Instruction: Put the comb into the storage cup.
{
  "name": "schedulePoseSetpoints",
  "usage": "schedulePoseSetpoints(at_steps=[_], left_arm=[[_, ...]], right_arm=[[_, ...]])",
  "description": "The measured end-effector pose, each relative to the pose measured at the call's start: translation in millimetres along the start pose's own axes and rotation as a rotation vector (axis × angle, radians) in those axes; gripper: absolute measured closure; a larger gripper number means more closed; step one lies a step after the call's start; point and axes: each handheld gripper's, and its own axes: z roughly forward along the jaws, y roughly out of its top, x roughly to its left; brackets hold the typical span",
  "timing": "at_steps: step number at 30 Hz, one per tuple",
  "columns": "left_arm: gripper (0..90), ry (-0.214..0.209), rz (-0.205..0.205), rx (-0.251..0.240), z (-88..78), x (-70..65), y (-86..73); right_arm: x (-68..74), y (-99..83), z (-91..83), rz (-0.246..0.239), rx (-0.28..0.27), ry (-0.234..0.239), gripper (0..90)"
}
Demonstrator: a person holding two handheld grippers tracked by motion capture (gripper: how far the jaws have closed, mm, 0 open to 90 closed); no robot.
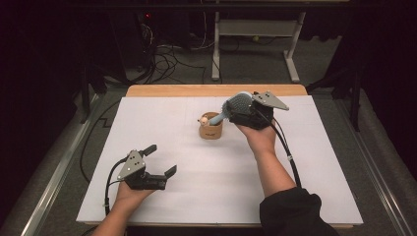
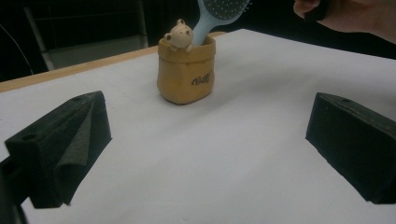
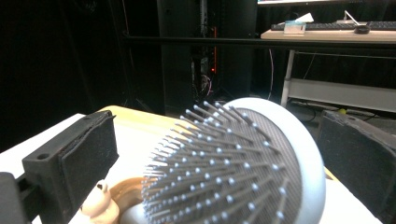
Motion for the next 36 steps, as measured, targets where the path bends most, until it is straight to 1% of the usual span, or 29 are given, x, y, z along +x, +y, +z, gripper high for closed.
schedulePoseSetpoints(at_steps=[6, 13, 18, 19, 21, 27, 29, 30, 31, 33, 36], left_arm=[[0.5, 0.001, -0.014, -0.005, -0.6, 1.5, -0.8], [0.4, 0.006, -0.017, -0.008, -3.1, 3.0, -1.8], [0.4, 0.013, -0.034, -0.015, -6.1, 8.5, -2.2], [0.4, 0.014, -0.036, -0.017, -6.3, 9.4, -2.1], [0.4, 0.013, -0.040, -0.017, -6.3, 10.6, -2.1], [0.4, 0.020, -0.035, -0.020, -5.8, 11.1, -1.8], [0.4, 0.019, -0.036, -0.020, -5.8, 11.3, -1.7], [0.4, 0.020, -0.035, -0.020, -5.8, 11.4, -1.7], [0.4, 0.021, -0.034, -0.020, -5.8, 11.4, -1.7], [0.4, 0.023, -0.033, -0.022, -6.0, 11.3, -1.8], [0.4, 0.028, -0.025, -0.026, -6.9, 10.5, -1.3]], right_arm=[[-2.4, -6.4, -10.0, -0.019, 0.013, 0.001, 0.4], [-5.1, -14.5, -20.2, -0.034, 0.023, -0.001, 0.4], [-5.6, -24.3, -31.7, -0.062, 0.034, 0.001, 0.4], [-5.6, -24.3, -31.7, -0.062, 0.034, 0.001, 0.4], [-5.0, -30.8, -37.8, -0.079, 0.044, 0.003, 0.4], [-3.1, -46.7, -48.9, -0.110, 0.063, 0.011, 0.4], [-2.8, -49.4, -50.8, -0.113, 0.063, 0.012, 0.4], [-2.0, -54.8, -54.7, -0.116, 0.067, 0.014, 0.4], [-2.0, -54.8, -54.7, -0.116, 0.067, 0.014, 0.4], [-0.7, -62.3, -59.8, -0.120, 0.075, 0.020, 0.4], [-0.1, -66.8, -63.6, -0.126, 0.081, 0.023, 0.4]])
